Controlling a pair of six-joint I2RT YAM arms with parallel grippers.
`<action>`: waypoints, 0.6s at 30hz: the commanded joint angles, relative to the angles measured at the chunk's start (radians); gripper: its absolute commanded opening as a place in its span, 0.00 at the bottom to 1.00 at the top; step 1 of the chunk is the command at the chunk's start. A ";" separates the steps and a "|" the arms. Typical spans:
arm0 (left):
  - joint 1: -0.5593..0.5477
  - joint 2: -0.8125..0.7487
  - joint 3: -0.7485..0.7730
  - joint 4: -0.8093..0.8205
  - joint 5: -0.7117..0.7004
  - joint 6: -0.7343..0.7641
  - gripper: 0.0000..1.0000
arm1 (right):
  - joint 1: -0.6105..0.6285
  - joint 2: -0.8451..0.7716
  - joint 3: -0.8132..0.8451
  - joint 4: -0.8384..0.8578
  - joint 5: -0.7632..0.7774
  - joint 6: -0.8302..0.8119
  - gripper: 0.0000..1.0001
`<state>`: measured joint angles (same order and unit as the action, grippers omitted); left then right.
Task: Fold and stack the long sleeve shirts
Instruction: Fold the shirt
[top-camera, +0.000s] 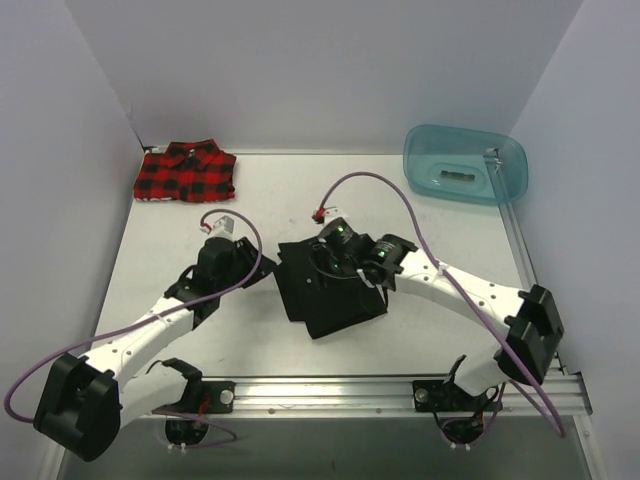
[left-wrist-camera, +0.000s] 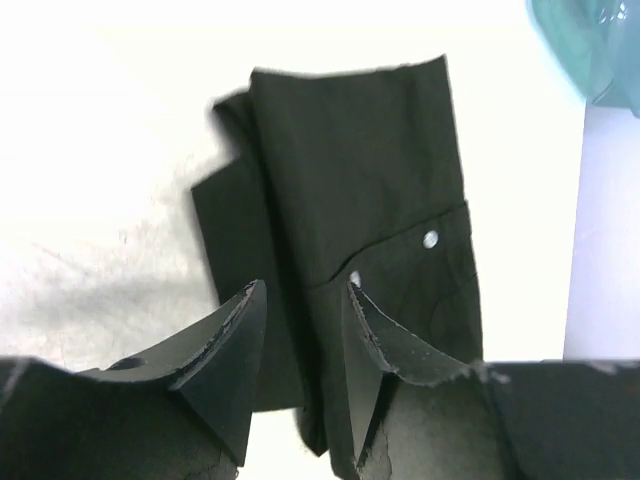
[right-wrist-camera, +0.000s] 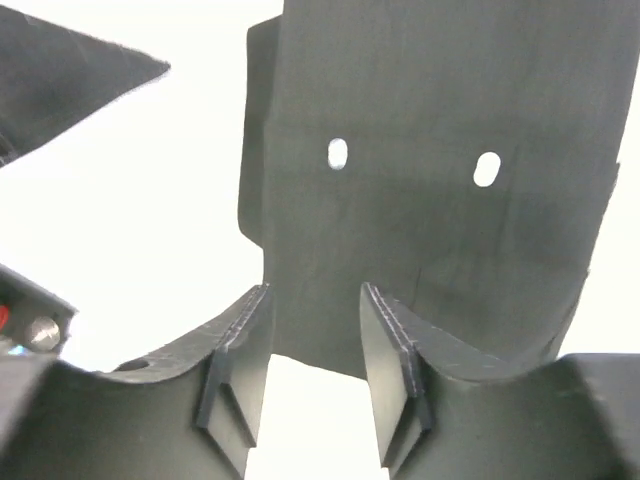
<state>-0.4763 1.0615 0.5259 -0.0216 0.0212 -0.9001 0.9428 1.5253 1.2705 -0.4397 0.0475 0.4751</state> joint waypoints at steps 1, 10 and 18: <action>0.001 0.001 0.123 -0.046 -0.063 0.067 0.45 | -0.021 -0.083 -0.210 0.276 -0.150 0.134 0.36; -0.001 0.354 0.307 0.168 0.069 0.050 0.35 | -0.056 -0.071 -0.506 0.767 -0.372 0.342 0.31; 0.005 0.641 0.344 0.267 0.046 0.029 0.26 | -0.058 0.082 -0.591 0.846 -0.431 0.427 0.29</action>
<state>-0.4759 1.6333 0.8211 0.1600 0.0647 -0.8604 0.8902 1.5688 0.7097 0.3244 -0.3328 0.8452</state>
